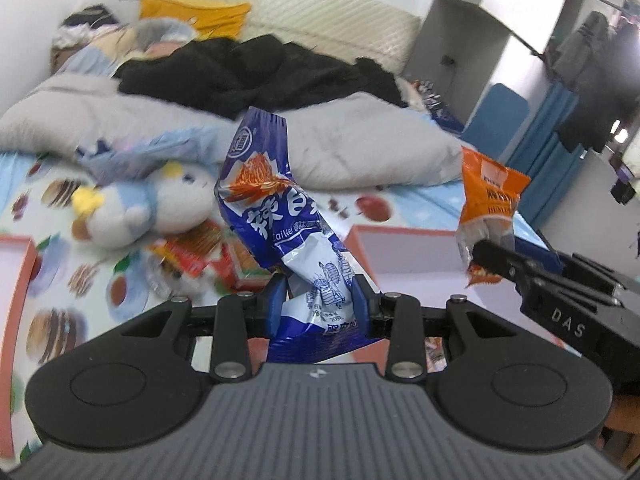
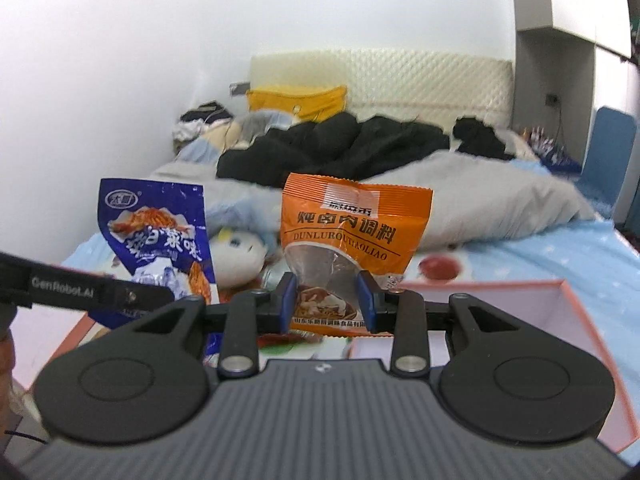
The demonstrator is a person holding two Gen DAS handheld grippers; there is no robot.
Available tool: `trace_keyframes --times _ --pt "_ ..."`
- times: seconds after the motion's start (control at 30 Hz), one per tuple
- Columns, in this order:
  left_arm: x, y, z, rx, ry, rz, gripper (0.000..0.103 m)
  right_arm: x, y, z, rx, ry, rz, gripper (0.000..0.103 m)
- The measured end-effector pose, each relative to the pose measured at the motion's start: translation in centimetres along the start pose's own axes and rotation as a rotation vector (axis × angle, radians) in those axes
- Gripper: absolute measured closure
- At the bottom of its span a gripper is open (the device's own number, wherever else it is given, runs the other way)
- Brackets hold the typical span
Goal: Organize snacks
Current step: 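Lift both held packets and carry them over the pink box, then lower both packets into the pink box and open both tools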
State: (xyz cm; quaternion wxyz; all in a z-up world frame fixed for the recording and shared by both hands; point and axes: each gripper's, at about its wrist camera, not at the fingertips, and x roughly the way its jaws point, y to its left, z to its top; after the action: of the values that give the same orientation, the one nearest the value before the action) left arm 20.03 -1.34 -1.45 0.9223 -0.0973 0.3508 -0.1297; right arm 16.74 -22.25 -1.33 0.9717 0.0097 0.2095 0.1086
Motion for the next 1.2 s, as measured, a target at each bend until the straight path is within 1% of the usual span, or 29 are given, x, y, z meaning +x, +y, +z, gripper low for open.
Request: trace_keyframes --times 0.2,0.33,0.43,0.53,0.63,0.7,0.77,0.87,1.0,1.1,1.13,1.2 --pt "0.9 -3.8 1.9 0.062 -0.019 -0.057 0.062 -0.7 -2.8 0.8 0.014 -0.027 -0.041 0.068" --pt "2.6 -6.6 2.6 0.111 -0.009 -0.093 0.062 -0.4 -5.5 0.5 0.055 -0.002 -0.076 0.067" --pt "4.6 -8.7 2.6 0.14 0.014 -0.122 0.062 0.7 -7.7 -0.3 0.065 0.031 -0.133 0.067" --pt "7.2 -10.5 2.0 0.155 0.058 -0.138 0.062 1.8 -10.3 -1.5 0.096 0.079 -0.174 0.068" --pt "10.0 -12.0 1.4 0.156 0.11 -0.156 0.062 2.8 -12.7 -3.0 0.135 0.141 -0.196 0.073" --pt "11.5 -13.2 0.9 0.176 0.134 -0.171 0.062 3.3 -13.9 -4.1 0.154 0.173 -0.203 0.074" --pt "13.3 -14.5 0.6 0.203 0.159 -0.17 0.062 4.2 -14.8 -5.2 0.166 0.208 -0.227 0.074" --pt "16.3 -15.6 0.4 0.197 0.237 -0.179 0.062 5.7 -16.4 -6.9 0.195 0.272 -0.236 0.075" --pt "19.1 -16.8 0.6 0.216 0.295 -0.168 0.062 6.9 -17.4 -8.6 0.219 0.344 -0.213 0.075" --pt "20.6 -17.5 0.6 0.231 0.331 -0.155 0.062 7.4 -17.7 -9.0 0.225 0.365 -0.213 0.076" --pt "20.9 -17.6 0.5 0.229 0.34 -0.155 0.062 7.6 -17.7 -9.2 0.224 0.371 -0.217 0.079" --pt "21.4 -17.8 0.5 0.23 0.347 -0.155 0.062 7.6 -17.9 -9.3 0.229 0.378 -0.213 0.079"
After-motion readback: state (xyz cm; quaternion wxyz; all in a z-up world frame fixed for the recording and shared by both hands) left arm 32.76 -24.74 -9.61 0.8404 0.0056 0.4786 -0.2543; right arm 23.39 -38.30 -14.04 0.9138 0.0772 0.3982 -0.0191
